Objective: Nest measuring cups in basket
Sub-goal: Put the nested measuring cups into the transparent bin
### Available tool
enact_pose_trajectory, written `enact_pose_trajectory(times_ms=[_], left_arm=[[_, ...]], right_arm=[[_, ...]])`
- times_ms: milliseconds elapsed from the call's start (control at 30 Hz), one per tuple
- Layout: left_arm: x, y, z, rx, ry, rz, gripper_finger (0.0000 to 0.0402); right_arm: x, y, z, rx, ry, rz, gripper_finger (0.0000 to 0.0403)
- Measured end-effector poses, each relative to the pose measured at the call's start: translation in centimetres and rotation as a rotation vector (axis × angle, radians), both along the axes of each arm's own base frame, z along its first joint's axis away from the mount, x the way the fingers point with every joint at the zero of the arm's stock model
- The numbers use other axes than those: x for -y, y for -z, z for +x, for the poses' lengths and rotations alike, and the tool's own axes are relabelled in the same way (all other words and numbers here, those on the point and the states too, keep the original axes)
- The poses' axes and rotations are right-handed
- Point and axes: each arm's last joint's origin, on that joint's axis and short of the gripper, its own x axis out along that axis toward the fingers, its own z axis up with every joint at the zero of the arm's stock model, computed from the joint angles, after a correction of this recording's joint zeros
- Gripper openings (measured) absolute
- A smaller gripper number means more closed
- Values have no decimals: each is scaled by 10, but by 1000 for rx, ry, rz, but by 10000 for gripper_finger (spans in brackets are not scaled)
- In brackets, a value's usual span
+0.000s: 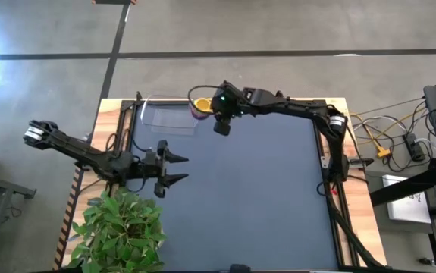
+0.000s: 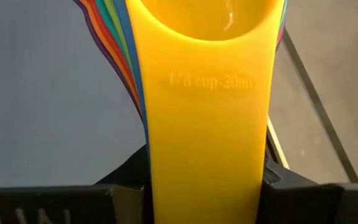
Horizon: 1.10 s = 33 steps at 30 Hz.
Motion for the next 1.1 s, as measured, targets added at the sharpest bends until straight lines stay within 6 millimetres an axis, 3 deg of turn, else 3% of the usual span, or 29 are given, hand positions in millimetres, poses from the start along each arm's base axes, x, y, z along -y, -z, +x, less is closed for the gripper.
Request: enact_pose_trajectory(times_ms=[367,533,633,833,1100], left_arm=[[-8,-5,-18,7,-60,48,233],[-13,7,-32,18,-82,47,233],[-19,14,-44,42,-149,30,233],[-26,17,-65,139,-166,13,233],[-29,22,-73,161,-198,8,233]], right_arm=[[35,12,54,16,-76,-42,125],[50,22,79,48,-107,-62,125],[57,31,80,70,-112,-93,126],[74,26,75,122,-85,-85,125],[79,29,73,142,-119,-22,113]])
